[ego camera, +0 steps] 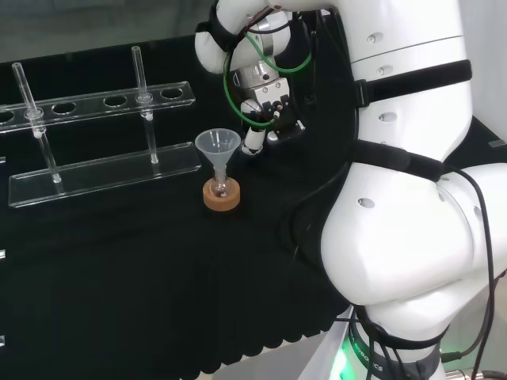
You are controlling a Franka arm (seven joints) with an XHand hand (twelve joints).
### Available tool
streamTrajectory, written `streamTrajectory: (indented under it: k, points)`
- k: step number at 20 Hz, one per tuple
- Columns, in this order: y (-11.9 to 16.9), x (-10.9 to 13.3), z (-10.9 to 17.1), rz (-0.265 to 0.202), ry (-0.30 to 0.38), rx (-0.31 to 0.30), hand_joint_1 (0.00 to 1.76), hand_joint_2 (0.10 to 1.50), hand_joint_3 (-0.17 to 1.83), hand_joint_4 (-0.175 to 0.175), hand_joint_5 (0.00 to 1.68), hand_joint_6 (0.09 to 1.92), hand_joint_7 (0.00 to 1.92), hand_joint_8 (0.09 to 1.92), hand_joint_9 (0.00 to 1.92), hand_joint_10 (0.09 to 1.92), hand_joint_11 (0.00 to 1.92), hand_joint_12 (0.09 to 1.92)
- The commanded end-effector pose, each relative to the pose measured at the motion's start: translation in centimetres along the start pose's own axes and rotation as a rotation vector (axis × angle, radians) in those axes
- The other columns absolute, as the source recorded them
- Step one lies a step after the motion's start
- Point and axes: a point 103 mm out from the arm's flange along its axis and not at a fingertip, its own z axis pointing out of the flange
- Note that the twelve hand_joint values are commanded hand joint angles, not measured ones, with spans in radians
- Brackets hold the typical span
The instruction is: Pick up the weighing funnel.
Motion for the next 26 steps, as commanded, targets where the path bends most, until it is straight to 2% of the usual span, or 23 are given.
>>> streamTrajectory:
  k: [1, 6, 12, 26]
  points:
    - [0.06, 0.06, -0.03, 0.003, -0.003, 0.006, 0.93, 0.63, 0.55, 0.053, 0.87, 0.76, 0.37, 0.75, 0.59, 0.63, 0.40, 1.31]
    - [0.11, -0.09, 0.11, 0.004, 0.004, 0.009, 0.93, 0.63, 0.55, 0.023, 0.79, 0.79, 0.36, 0.75, 0.60, 0.62, 0.41, 1.30]
    - [0.17, -0.09, 0.22, 0.004, 0.005, 0.015, 0.93, 0.63, 0.56, 0.005, 0.71, 0.79, 0.35, 0.74, 0.59, 0.62, 0.41, 1.30]
    - [0.45, -0.04, 0.53, 0.007, 0.005, 0.031, 0.93, 0.62, 0.56, 0.001, 0.66, 0.80, 0.34, 0.75, 0.59, 0.62, 0.41, 1.30]
